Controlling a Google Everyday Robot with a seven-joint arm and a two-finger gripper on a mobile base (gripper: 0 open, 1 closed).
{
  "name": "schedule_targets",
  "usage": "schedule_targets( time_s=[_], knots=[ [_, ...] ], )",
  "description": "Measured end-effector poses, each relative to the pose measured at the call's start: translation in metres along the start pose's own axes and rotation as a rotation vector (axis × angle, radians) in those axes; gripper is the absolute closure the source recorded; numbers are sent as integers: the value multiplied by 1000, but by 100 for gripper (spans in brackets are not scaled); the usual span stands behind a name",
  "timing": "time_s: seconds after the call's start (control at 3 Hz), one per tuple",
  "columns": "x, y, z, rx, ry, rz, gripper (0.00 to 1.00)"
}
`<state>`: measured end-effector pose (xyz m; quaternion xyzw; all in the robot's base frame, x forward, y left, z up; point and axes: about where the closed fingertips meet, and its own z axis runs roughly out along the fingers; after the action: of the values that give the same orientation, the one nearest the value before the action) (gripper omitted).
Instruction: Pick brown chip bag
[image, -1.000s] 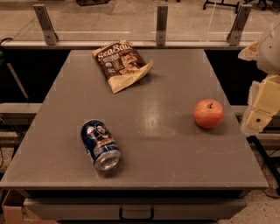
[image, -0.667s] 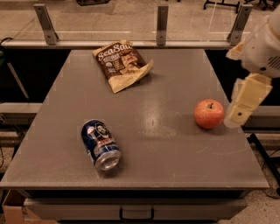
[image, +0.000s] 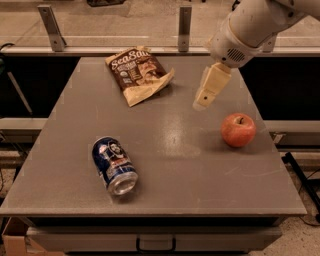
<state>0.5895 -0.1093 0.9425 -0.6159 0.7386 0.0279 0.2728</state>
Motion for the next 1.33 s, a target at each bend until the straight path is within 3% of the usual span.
schedule_targets(
  time_s=[0.67,1.33],
  knots=[
    [-8,-8,8,14,-35,23,0],
    [-61,-64,78,38,-213,143,0]
  ],
)
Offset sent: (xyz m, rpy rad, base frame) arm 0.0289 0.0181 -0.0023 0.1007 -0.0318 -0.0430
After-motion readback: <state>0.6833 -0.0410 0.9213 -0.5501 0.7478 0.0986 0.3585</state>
